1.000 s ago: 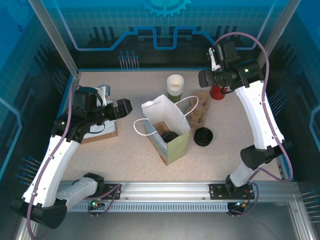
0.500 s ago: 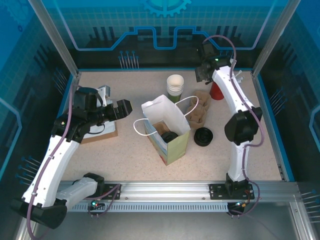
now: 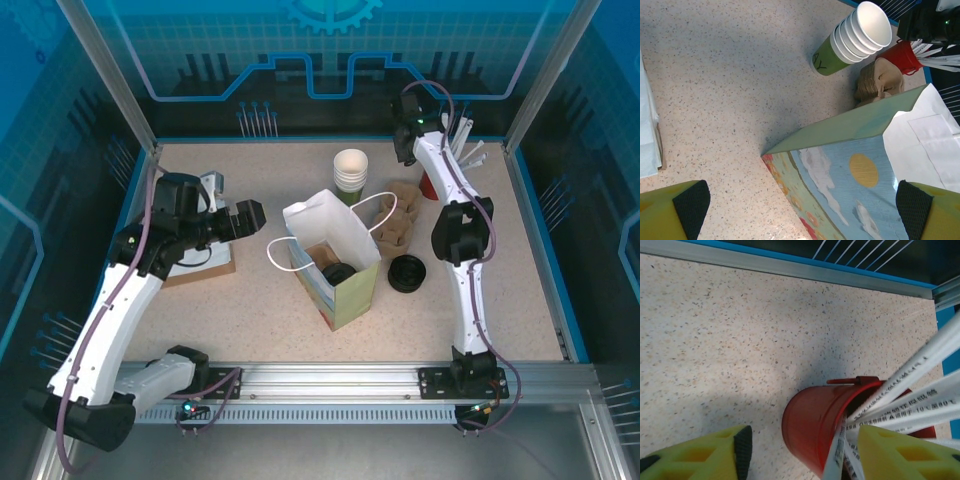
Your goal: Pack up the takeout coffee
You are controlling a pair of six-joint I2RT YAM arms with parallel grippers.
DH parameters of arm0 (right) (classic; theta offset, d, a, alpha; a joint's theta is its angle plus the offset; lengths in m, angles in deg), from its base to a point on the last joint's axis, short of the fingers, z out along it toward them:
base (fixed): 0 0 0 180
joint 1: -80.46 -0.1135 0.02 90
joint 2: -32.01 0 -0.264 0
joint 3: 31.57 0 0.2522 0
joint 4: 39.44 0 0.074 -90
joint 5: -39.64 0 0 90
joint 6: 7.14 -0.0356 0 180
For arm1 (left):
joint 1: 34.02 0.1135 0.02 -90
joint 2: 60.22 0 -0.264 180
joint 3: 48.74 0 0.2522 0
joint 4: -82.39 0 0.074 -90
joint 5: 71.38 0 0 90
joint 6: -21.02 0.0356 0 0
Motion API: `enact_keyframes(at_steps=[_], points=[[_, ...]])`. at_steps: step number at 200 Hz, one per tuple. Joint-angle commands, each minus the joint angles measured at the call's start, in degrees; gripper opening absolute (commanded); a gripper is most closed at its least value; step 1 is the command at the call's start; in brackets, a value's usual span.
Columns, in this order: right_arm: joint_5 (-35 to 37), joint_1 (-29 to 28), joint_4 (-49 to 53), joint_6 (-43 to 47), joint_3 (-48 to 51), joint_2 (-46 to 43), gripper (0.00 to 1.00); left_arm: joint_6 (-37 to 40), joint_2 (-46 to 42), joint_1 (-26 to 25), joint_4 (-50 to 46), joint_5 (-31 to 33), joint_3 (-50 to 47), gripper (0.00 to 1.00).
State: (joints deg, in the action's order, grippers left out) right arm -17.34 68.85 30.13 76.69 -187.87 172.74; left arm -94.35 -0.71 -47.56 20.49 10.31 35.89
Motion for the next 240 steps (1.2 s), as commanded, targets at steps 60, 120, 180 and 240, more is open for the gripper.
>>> enact_keyframes(at_steps=[60, 120, 180, 240], points=[[4.48, 1.03, -1.54, 4.14, -2.61, -0.65, 0.24, 0.84, 1.83, 0.53, 0.16, 0.32, 0.14, 0.99], [7.14, 0.36, -2.28, 6.08, 0.17, -5.45, 0.04, 1.15, 0.35, 0.53, -0.38, 0.74, -0.04, 0.99], [9.77, -1.80, -2.02, 6.24, 4.12, -12.73, 0.04, 0.93, -1.64, 0.53, -0.29, 0.49, -0.87, 0.99], [11.47, -6.05, -0.93, 5.30, 8.10, -21.32, 0.04, 1.02, -4.08, 0.53, -0.31, 0.66, -1.51, 0.99]])
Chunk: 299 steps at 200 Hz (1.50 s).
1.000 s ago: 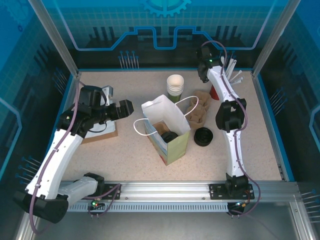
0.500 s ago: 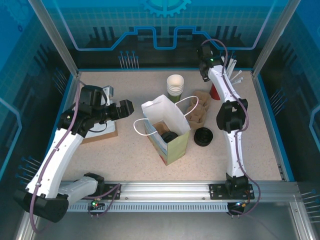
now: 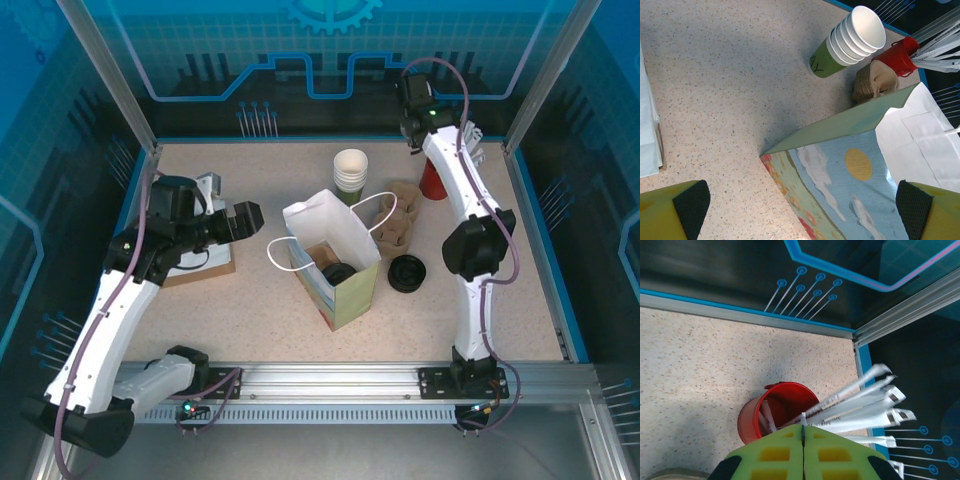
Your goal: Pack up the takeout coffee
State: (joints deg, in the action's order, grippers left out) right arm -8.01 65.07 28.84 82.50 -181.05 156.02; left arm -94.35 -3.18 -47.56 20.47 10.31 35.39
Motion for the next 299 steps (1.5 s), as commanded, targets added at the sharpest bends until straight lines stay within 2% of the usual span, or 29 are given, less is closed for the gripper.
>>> enact_keyframes(at_steps=[1, 30, 85, 125, 164, 210, 243, 266, 299], points=[[2.17, -2.36, 0.34, -0.47, 1.31, -4.76, 0.04, 1.02, -1.64, 0.53, -0.27, 0.66, -1.06, 0.99], [2.49, -4.95, 0.61, -0.49, 2.14, -9.14, 0.05, 0.93, -2.92, 0.53, -0.27, 0.78, -1.47, 0.99], [-1.07, -8.24, 3.13, -1.03, 1.78, -17.27, 0.05, 0.74, -4.89, 0.53, -0.40, 1.81, -2.12, 0.99], [-11.70, -9.79, 6.71, -2.97, 2.49, -24.17, 0.06, 0.23, -6.18, 0.60, -0.74, 2.30, -2.82, 0.99], [-25.87, -13.16, 2.97, -4.54, 11.04, -35.27, 0.06, -0.85, -8.23, 0.53, -0.77, 4.37, -4.32, 0.99], [-35.31, -18.43, 3.57, -7.20, 14.70, -43.63, 0.06, -1.96, -10.09, 0.53, -1.21, 6.79, -5.76, 0.99], [-39.97, -22.49, 6.37, -8.59, 16.51, -45.07, 0.06, -2.41, -10.51, 0.58, -1.63, 7.43, -6.08, 0.99], [-40.52, -25.41, 8.91, -9.39, 19.13, -44.32, 0.06, -2.50, -10.93, 0.53, -2.07, 7.77, -5.91, 0.99], [-41.21, -28.29, 7.00, -10.87, 25.16, -42.61, 0.06, -2.58, -11.45, 0.53, -2.29, 8.02, -5.77, 0.99]])
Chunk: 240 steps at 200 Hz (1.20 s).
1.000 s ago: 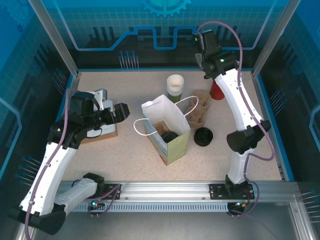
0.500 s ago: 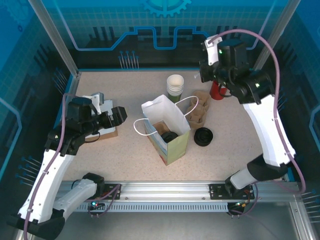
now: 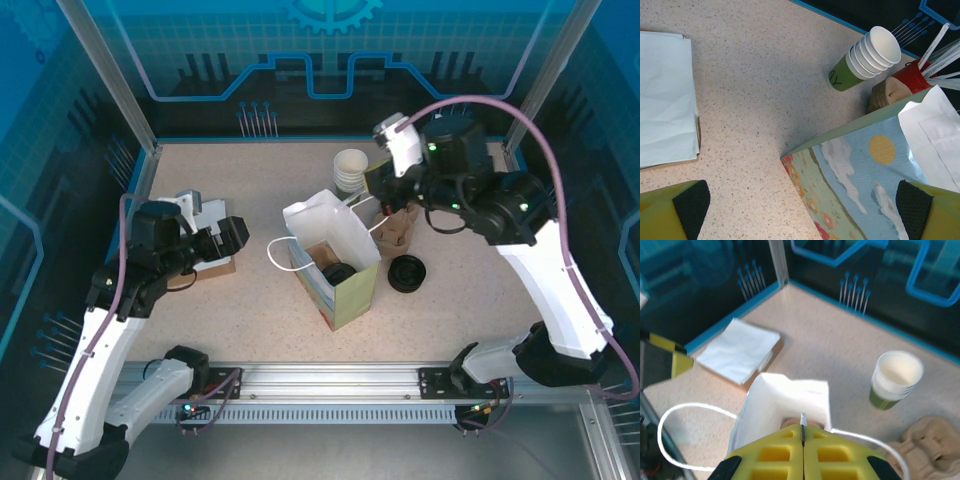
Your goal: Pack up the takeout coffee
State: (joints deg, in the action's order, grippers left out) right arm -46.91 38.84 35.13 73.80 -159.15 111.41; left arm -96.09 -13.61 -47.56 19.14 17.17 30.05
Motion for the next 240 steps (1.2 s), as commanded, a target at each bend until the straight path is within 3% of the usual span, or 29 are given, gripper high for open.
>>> enact_keyframes(at_steps=[1, 122, 158, 190, 240], points=[[-2.48, -2.06, 0.66, -2.18, 3.34, 2.13, 0.06, -0.84, -1.01, 0.53, -1.00, 1.13, -0.44, 0.99], [-5.49, -5.30, -1.75, -1.86, 4.77, 19.05, 0.09, -0.84, -0.91, 0.53, -1.35, 1.63, -0.49, 0.99], [-5.83, -5.24, -1.23, -1.12, 3.84, 21.06, 0.23, -0.86, -0.91, 0.53, -1.35, 1.63, -0.69, 0.99], [-4.31, -3.98, 1.13, 0.32, -0.58, 20.74, 0.28, -1.01, -0.82, 0.53, -0.95, 1.56, -0.70, 0.99], [-1.13, -1.26, 3.08, 0.68, -3.28, 14.24, 0.40, -1.36, -0.56, 0.53, -1.28, 2.23, -0.31, 0.99]])
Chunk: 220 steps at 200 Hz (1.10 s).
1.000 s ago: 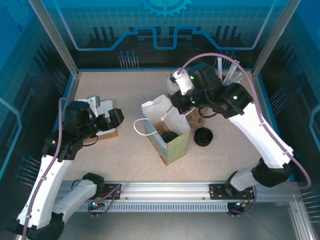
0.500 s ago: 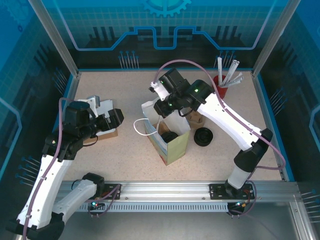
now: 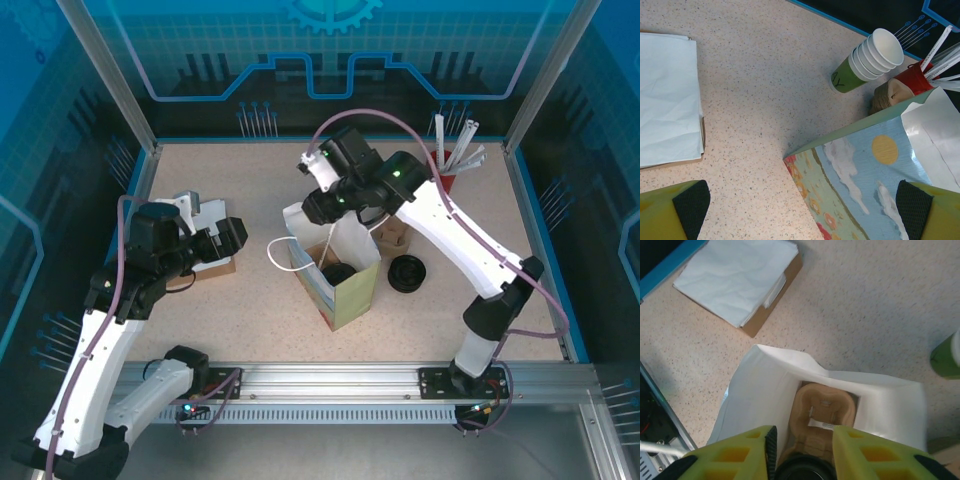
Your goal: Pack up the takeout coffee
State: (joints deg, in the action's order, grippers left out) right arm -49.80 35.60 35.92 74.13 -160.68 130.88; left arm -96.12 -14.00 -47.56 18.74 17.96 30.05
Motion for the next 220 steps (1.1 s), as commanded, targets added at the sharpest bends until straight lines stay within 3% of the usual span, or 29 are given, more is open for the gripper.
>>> enact_keyframes(at_steps=[1, 35, 60, 117, 147, 188, 220], points=[[1.74, 2.02, 2.29, 0.28, -1.69, -5.42, 0.41, -1.34, -0.16, 0.53, -0.90, 1.49, -0.24, 0.99], [2.00, 5.65, 1.41, -0.91, 2.12, -13.15, 0.55, -1.37, 1.79, 1.17, -2.75, 2.94, 1.75, 0.99], [-0.06, 9.80, -0.94, -2.23, 7.23, -19.62, 0.64, 0.23, 4.82, 4.47, -5.05, 2.29, 4.05, 0.99], [-4.23, 19.59, -6.96, -4.99, 21.90, -33.46, 0.84, 6.90, 13.36, 20.61, -5.77, -9.01, 5.14, 0.99], [-6.31, 23.60, -9.70, -6.76, 30.27, -39.25, 1.00, 11.63, 20.98, 21.38, -7.44, -0.64, 6.77, 0.94], [-15.53, 32.20, -18.62, -11.78, 44.42, -46.64, 1.00, 13.59, 30.50, 19.86, -6.16, 7.19, 8.47, 0.88], [-13.96, 35.27, -16.96, -11.31, 47.14, -48.06, 1.00, 14.13, 38.27, 15.50, -6.22, 12.53, 12.01, 0.86]])
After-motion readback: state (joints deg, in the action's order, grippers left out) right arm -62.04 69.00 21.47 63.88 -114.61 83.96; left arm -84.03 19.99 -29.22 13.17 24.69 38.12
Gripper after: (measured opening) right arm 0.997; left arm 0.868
